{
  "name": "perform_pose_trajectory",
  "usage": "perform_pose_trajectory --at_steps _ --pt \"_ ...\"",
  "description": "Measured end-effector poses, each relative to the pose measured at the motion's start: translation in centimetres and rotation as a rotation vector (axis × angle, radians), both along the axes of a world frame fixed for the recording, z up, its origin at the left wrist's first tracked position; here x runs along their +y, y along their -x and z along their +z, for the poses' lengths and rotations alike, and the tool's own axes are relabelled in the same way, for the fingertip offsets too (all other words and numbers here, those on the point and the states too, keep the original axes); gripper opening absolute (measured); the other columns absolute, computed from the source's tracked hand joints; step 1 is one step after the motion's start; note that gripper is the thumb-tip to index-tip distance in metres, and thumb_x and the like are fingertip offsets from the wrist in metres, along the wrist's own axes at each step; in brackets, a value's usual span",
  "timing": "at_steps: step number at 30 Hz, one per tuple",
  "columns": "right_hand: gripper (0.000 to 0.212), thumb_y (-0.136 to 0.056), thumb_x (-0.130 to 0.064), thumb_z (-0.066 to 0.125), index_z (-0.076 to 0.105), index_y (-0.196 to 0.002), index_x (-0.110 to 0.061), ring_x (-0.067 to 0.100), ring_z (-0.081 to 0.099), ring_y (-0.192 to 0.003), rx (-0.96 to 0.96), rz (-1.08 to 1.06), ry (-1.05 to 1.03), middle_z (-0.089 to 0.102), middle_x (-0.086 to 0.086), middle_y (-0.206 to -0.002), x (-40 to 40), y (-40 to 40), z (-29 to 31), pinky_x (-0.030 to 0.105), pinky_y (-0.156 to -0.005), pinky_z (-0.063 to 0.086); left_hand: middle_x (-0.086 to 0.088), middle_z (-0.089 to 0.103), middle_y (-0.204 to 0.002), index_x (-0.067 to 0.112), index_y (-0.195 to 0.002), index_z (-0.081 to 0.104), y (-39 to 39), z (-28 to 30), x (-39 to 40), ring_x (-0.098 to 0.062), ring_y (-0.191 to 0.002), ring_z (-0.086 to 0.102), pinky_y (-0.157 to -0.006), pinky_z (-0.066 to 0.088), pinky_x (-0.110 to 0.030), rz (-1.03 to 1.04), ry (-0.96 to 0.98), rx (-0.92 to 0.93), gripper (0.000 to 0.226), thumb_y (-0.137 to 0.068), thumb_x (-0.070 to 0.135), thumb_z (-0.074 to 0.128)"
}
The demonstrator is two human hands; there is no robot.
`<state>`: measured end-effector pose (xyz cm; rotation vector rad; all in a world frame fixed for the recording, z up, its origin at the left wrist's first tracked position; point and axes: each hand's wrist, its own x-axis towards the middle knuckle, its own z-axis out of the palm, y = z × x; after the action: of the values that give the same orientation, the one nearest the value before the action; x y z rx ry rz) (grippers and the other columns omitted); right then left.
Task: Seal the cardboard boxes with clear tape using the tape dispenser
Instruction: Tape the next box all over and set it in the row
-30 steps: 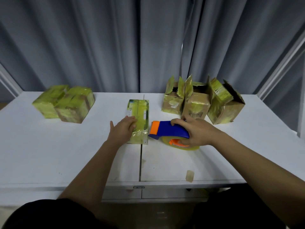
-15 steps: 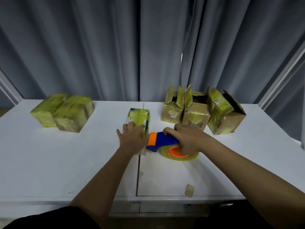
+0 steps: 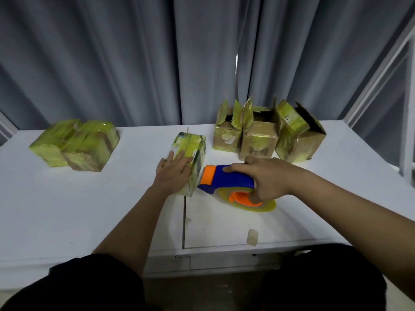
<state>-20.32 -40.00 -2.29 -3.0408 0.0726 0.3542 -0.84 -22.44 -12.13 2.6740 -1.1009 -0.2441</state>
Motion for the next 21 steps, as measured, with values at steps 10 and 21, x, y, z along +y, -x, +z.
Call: perform_pose_trajectory --at_steps 10,21 --pt "0.073 -0.089 -0.055 0.052 0.009 -0.148 -0.051 0.02 0.048 -0.097 -0.013 -0.041 0.125 0.04 0.001 -0.117 0.7 0.8 -0.5 0.027 -0.07 0.036 0.006 0.005 -0.16 0.038 -0.147 0.024 -0.3 0.0 0.3 -0.02 -0.147 -0.004 -0.117 -0.001 -0.044 -0.025 0.021 0.051 0.047 -0.1 0.045 0.025" --pt "0.054 -0.09 -0.029 0.053 0.036 -0.141 -0.033 0.019 0.039 -0.065 0.118 0.026 0.403 0.043 0.009 -0.105 5.1 -3.9 0.1 0.028 -0.049 0.02 0.004 0.004 -0.161 0.04 -0.148 0.021 -0.6 -0.1 0.4 -0.023 -0.148 -0.003 -0.117 0.003 -0.045 -0.074 -0.024 -0.017 0.064 -0.09 0.067 0.03"
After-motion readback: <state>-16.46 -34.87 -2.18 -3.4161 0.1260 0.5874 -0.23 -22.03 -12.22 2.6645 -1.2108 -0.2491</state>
